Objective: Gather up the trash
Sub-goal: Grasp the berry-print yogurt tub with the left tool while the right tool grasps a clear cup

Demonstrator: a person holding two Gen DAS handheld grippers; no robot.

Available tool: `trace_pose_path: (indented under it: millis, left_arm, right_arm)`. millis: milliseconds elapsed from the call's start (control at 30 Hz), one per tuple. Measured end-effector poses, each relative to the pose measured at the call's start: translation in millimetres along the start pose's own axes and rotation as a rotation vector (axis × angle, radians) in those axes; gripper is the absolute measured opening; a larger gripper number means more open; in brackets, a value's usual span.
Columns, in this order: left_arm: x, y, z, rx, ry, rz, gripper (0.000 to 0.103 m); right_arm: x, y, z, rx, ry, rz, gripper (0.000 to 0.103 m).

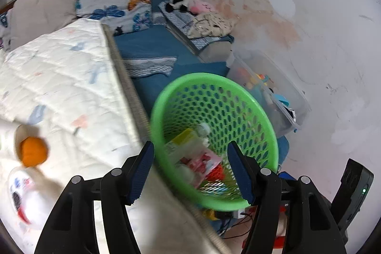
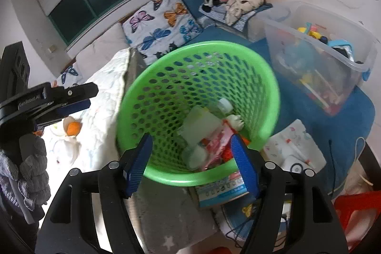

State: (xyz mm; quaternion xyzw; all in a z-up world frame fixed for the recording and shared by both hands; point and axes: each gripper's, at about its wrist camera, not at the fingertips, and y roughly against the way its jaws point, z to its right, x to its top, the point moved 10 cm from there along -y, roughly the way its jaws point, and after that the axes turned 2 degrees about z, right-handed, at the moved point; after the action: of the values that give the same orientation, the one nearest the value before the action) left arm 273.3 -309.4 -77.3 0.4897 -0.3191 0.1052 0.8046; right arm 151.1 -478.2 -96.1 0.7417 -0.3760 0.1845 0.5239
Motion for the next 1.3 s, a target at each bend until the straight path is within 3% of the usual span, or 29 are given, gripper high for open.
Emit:
trace_pose_path:
  millis: [733,1033,1300]
  left_arm:
    - [-38.7,130.0,-201.0,0.254,0.298,0.174,0.061]
    - [-70.8,150.8,-249.1,0.308,0.388,0.171,0.061]
    - [-86.0,161.3,-267.5,0.327,0.416,0.174,0.061]
  right_arm:
    - [-33.4,-40.1,-160.5,0.205,0.23,-0.107,0.069]
    - [-58.9,-67.8,-234.6,0.306,0.319,-0.18,0.069]
    - [-63.9,-87.8,-271.9,0.346,0.351,-0.208,0.069]
